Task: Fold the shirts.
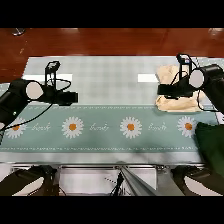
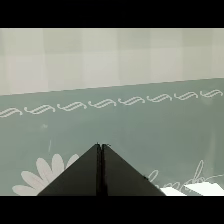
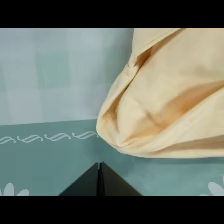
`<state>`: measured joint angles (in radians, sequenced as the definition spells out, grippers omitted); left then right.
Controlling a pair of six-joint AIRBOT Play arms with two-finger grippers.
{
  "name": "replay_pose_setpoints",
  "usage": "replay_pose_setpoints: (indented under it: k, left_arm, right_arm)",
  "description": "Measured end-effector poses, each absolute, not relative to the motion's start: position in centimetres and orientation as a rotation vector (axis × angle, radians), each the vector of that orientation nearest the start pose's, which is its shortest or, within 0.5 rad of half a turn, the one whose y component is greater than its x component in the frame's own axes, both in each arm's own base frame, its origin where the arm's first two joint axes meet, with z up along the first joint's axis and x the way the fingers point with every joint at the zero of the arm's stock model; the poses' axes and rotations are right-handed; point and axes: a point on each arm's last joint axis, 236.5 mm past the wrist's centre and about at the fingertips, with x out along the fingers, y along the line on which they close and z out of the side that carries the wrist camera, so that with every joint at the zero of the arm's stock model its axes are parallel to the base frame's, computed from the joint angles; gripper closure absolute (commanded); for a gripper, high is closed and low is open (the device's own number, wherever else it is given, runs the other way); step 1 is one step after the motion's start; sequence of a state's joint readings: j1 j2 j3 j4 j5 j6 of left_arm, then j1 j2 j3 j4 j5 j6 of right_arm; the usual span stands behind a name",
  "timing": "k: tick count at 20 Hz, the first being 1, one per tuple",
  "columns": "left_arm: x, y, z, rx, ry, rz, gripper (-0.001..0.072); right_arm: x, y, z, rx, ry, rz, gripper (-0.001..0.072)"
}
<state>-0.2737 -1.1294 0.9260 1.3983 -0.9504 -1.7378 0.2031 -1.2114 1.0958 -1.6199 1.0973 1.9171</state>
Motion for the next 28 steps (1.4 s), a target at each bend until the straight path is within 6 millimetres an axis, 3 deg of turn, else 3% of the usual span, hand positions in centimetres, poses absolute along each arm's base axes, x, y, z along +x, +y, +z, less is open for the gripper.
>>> replay_pose_setpoints:
  k: [9,10,11,12,15,18,23,28]
  left_arm:
    - [34.3,-13.1,-0.2,-0.158,1.191,-0.21,0.067]
    - [34.3,-13.1,-0.2,-0.157,1.191,-0.211,0.0506]
    - [34.4,-13.1,-0.2,-0.158,1.186,-0.211,0.0129]
    - [34.7,-13.1,-0.1,-0.159,1.175,-0.212,0.0005]
    - [35.6,-13.3,0.4,-0.169,1.132,-0.213,0.0005]
    - [36.4,-13.4,0.8,-0.175,1.093,-0.215,0.0005]
    - [37.3,-13.5,1.3,-0.18,1.048,-0.216,0.0005]
    - [37.6,-13.5,1.5,-0.182,1.033,-0.216,0.0006]
  right_arm:
    - [38.8,6.9,2.2,0.14,1.141,-0.042,0.0674]
    - [39.1,6.8,2.3,0.134,1.128,-0.043,0.04]
    - [39.6,6.5,2.5,0.12,1.106,-0.047,0.0084]
    - [40.2,6.1,2.8,0.096,1.075,-0.052,0.0081]
    - [42.8,4.0,4.3,-0.015,0.951,-0.078,0.0081]
    - [45.0,0.3,4.3,-0.03,0.881,-0.166,0.0082]
    - [46.0,-6.3,-1.4,0.077,0.964,-0.31,0.0083]
    - [46.4,-10.1,-6.0,0.17,1.037,-0.371,0.0094]
